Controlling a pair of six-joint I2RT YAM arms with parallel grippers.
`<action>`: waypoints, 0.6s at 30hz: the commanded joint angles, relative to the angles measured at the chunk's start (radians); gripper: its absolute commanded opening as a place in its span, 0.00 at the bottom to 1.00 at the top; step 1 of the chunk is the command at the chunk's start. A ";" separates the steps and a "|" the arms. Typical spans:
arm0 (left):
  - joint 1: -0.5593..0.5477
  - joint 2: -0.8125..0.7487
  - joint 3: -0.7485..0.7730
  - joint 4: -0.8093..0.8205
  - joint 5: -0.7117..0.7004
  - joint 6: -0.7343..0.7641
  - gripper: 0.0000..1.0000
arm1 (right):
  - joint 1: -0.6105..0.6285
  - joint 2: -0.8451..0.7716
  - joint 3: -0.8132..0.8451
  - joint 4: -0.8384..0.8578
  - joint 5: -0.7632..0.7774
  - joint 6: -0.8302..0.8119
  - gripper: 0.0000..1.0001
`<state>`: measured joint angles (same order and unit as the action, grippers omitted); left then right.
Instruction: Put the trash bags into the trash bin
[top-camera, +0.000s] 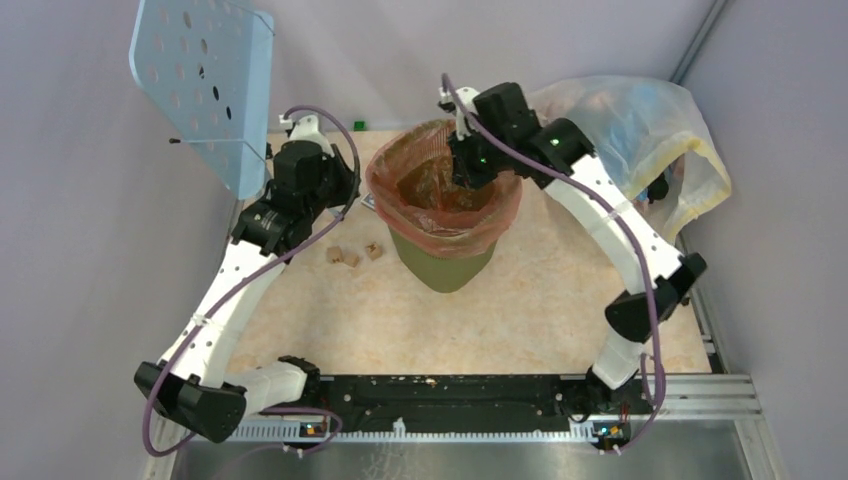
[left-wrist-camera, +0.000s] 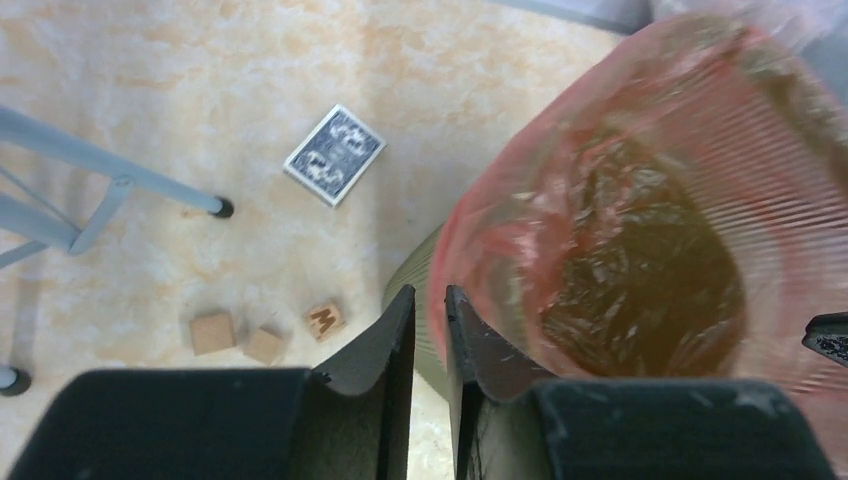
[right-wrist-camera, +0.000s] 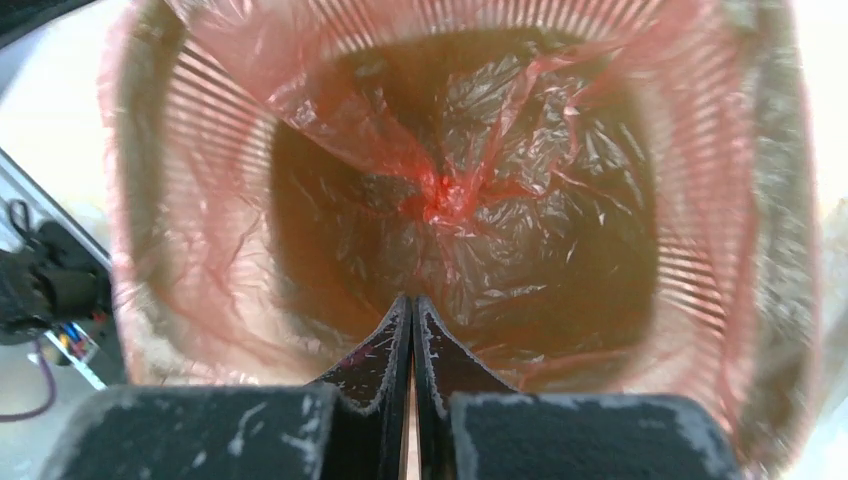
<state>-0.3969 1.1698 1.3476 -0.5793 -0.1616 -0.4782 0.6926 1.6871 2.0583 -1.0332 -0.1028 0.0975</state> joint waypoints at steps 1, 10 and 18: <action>0.039 -0.027 -0.103 0.067 0.069 -0.032 0.21 | 0.033 0.106 0.115 -0.110 0.048 -0.088 0.00; 0.044 0.013 -0.232 0.219 0.211 -0.074 0.13 | 0.033 0.157 -0.104 0.032 -0.030 -0.075 0.00; 0.044 0.055 -0.291 0.297 0.275 -0.084 0.10 | 0.032 0.161 -0.324 0.204 -0.058 -0.005 0.00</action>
<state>-0.3553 1.2098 1.0817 -0.3866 0.0551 -0.5480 0.7246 1.8545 1.7458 -0.9371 -0.1444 0.0635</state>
